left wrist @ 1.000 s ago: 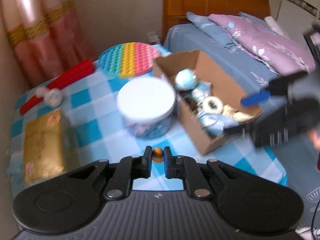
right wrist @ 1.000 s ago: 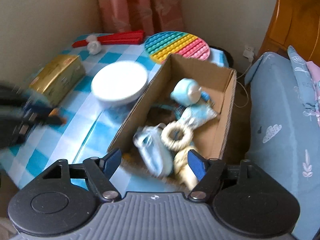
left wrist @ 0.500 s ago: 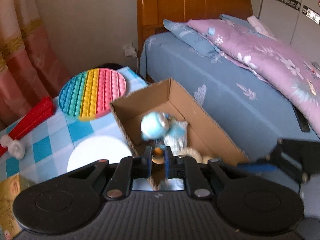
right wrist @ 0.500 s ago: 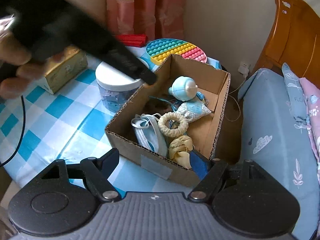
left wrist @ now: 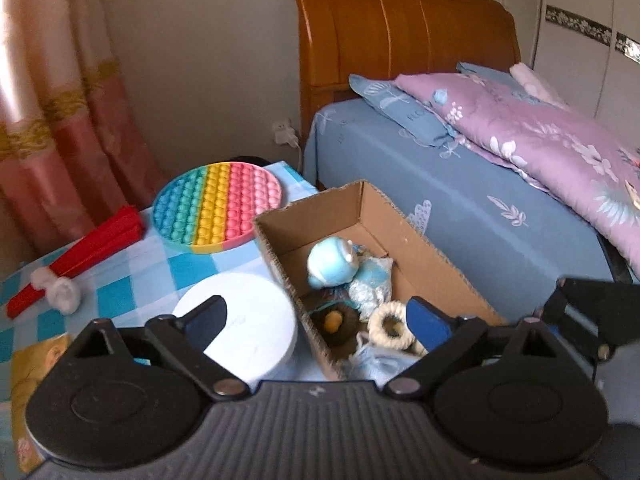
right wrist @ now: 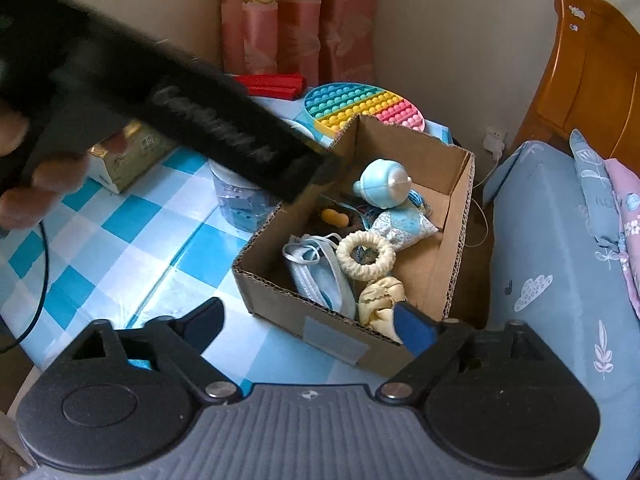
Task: Organize soft objects
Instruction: 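Carry the ring and peg into the cardboard box and open both tools, then move the right tool to the blue face mask and grasp it by its edge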
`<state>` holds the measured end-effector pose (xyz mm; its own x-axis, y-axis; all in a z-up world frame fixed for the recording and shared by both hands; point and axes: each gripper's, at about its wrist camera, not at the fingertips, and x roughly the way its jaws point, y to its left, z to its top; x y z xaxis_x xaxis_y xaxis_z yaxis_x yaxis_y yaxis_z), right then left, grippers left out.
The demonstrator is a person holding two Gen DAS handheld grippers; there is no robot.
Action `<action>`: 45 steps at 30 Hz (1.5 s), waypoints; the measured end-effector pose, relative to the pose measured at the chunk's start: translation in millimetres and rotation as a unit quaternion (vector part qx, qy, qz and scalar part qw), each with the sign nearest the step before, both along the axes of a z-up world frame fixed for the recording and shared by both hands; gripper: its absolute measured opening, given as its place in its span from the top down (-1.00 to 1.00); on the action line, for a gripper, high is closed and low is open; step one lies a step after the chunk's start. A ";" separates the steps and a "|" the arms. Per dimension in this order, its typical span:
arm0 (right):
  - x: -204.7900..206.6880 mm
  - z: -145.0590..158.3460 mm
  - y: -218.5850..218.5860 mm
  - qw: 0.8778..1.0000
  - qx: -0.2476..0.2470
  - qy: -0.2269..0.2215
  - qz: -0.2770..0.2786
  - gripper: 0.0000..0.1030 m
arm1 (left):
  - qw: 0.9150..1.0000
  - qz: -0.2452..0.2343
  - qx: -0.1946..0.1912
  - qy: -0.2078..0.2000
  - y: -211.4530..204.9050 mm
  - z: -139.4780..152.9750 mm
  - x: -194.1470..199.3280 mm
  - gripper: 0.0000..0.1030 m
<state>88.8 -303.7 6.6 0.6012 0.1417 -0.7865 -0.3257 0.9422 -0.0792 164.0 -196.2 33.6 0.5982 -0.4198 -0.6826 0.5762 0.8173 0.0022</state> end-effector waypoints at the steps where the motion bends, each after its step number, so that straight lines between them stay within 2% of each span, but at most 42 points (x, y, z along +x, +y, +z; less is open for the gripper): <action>1: -1.8 1.0 1.5 1.000 0.001 -0.004 0.000 -0.96 | 1.000 0.003 -0.002 -0.005 4.4 0.6 -5.5 -0.89; 10: -15.6 4.9 14.5 1.000 0.009 -0.003 -0.012 -1.00 | 0.997 0.065 0.014 -0.043 42.2 2.5 -52.2 -0.97; 15: -24.1 9.4 24.7 1.000 0.008 -0.006 -0.012 -1.00 | 0.992 0.108 0.017 -0.062 72.1 -1.4 -78.4 -0.99; 19: -26.6 12.4 33.4 1.000 0.010 -0.009 -0.012 -1.00 | 0.988 0.147 0.009 -0.043 97.8 -7.2 -84.0 -0.99; 25: -28.3 14.7 49.5 1.000 0.012 -0.011 0.000 -1.00 | 0.977 0.209 0.000 -0.032 133.0 -17.8 -89.6 -0.99; 36: -20.2 15.8 73.2 1.000 0.008 -0.008 0.022 -1.00 | 0.965 0.258 0.015 -0.041 175.0 -22.5 -99.3 -0.99; 42: -10.4 18.1 86.6 0.999 0.010 -0.005 0.048 -1.00 | 0.952 0.301 0.033 -0.041 199.8 -28.8 -98.1 -0.99; 45: -2.7 20.8 95.0 0.998 0.014 -0.005 0.058 -1.00 | 0.950 0.309 0.025 -0.034 209.6 -30.9 -96.2 -0.99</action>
